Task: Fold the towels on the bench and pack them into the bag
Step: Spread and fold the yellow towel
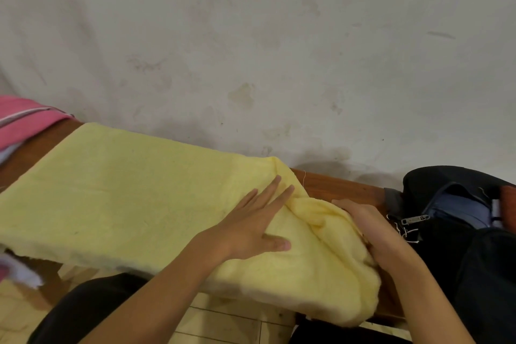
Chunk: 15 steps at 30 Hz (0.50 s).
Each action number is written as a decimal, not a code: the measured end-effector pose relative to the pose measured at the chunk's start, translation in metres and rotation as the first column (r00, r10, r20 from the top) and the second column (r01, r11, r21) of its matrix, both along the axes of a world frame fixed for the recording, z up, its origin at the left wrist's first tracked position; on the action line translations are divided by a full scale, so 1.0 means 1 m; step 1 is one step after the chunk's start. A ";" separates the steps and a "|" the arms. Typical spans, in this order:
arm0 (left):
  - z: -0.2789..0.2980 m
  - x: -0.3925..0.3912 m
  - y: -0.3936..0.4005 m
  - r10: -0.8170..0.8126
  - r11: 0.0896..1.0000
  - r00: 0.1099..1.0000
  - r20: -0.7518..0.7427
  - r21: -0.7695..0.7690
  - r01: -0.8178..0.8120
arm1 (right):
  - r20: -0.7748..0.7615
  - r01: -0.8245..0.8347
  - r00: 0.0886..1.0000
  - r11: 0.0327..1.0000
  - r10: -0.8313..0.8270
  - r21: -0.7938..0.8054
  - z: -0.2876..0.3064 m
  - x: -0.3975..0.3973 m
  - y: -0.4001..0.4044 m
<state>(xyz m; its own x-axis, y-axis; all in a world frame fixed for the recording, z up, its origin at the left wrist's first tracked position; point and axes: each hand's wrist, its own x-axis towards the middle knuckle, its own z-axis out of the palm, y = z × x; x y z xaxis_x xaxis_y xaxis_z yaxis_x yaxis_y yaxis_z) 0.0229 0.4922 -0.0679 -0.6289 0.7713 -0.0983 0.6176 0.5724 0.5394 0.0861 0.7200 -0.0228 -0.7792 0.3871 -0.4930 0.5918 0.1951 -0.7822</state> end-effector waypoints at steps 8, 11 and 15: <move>0.005 0.000 0.001 -0.010 0.999 0.999 0.035 -0.035 0.012 | -0.024 0.153 0.980 0.824 -0.198 -0.546 0.013 0.009 0.005; 0.006 0.002 0.001 -0.002 0.999 0.999 0.049 -0.039 0.004 | -0.105 0.247 0.920 0.766 -0.378 -0.594 0.006 0.002 0.009; 0.003 0.002 0.001 -0.012 0.998 1.000 -0.006 -0.066 0.011 | -0.346 0.445 0.722 0.785 -0.600 -0.432 -0.006 -0.008 0.013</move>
<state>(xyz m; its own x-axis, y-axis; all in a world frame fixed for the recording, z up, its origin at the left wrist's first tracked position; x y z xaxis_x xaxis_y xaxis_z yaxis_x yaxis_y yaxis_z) 0.0245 0.4929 -0.0648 -0.6207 0.7704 -0.1454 0.6275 0.5994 0.4970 0.0782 0.7331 -0.0283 -0.6517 0.6932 -0.3079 0.0987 -0.3250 -0.9406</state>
